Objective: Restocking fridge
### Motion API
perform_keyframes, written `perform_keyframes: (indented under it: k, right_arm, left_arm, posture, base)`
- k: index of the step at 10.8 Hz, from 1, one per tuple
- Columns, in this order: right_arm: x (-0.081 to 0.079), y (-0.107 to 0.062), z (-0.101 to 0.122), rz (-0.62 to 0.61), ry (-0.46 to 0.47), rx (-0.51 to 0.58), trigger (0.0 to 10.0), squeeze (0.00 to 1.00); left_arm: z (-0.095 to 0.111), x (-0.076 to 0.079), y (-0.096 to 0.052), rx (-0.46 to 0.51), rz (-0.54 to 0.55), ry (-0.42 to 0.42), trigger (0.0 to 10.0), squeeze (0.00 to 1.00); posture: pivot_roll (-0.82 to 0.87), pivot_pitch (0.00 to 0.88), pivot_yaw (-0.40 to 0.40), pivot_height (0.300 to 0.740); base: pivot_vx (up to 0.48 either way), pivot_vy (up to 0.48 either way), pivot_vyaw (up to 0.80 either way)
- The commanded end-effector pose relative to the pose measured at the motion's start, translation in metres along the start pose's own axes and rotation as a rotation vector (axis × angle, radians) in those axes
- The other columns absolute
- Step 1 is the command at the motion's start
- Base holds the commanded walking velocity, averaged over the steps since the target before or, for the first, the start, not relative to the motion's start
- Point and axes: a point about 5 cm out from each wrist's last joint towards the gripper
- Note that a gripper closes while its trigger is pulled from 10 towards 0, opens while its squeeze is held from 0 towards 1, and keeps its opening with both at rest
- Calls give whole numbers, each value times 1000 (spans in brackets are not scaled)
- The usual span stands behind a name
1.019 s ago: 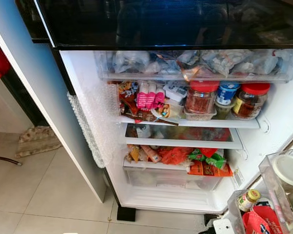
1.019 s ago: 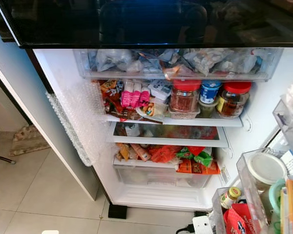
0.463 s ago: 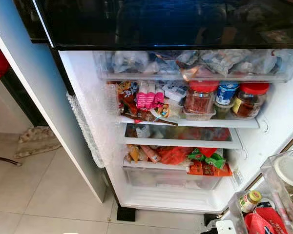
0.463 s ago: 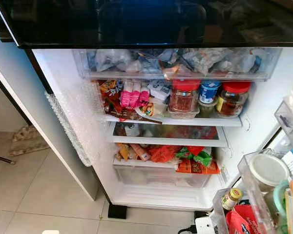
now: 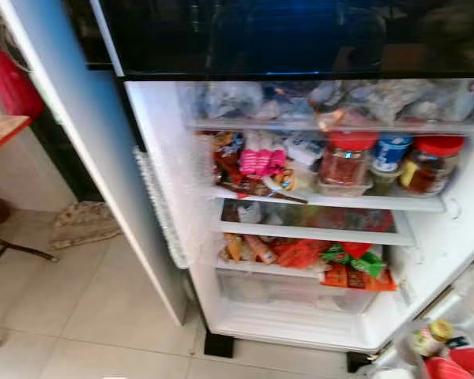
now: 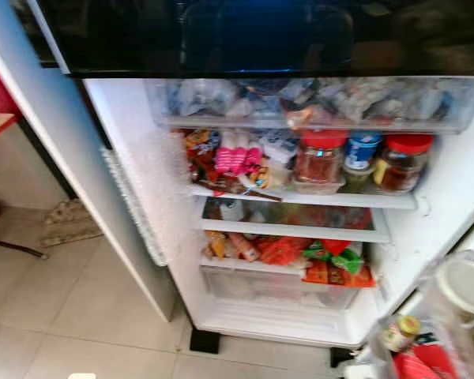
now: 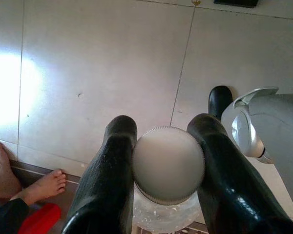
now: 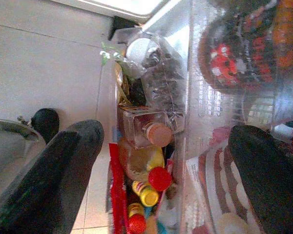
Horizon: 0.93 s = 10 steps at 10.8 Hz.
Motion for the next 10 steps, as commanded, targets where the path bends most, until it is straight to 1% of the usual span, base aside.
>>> perform_keyframes:
  k: [1, 3, 5, 6, 7, 8, 9, 10]
  right_arm:
    - [30, 3, -4, -109, 33, -21, 10000, 0]
    - [32, 4, -4, -104, 38, -18, 10000, 0]
    - [8, 2, 5, 26, 83, 18, 10000, 0]
    - [-2, 0, 7, 66, 146, 27, 10000, 0]
    - [-7, 0, 8, 102, 190, 26, 10000, 0]
    - [-14, -2, 7, 142, 193, 21, 10000, 0]
    - [-21, -3, 6, 170, 175, 18, 10000, 0]
    - [-25, -4, 6, 190, 172, 17, 10000, 0]
  left_arm:
    - [-4, -3, -1, -21, 3, 0, 10000, 0]
    - [-4, -3, -1, -21, 3, -1, 10000, 0]
    - [-2, -3, -1, -6, 3, 18, 10000, 0]
    - [2, -4, -1, 33, 13, 43, 10000, 0]
    - [5, -4, -1, 69, 26, 58, 10000, 0]
    - [8, -4, -1, 110, 39, 75, 10000, 0]
    - [14, -5, -3, 176, 67, 141, 10000, 0]
    - [19, -6, -4, 232, 115, 249, 10000, 0]
  posture:
    - [19, 0, 31, 740]
    - [19, 0, 31, 740]
    - [19, 0, 36, 740]
    - [23, 0, 36, 740]
    - [28, 0, 32, 740]
    - [33, 0, 28, 740]
    - [29, 0, 26, 740]
    - [31, 0, 27, 740]
  base:
    - [0, 0, 0]
    - [0, 0, 0]
    - [0, 0, 0]
    - [0, 0, 0]
    - [0, 0, 0]
    - [0, 0, 0]
    - [0, 0, 0]
    - [0, 0, 0]
Point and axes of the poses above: a point about 5 cm out from each wrist's last joint towards the gripper, its own y axis pointing out of the wrist towards the gripper, its own z axis along the axis of the wrist's last joint, x = y × z, and after that the axes turned 3 degrees about -y, right-handed
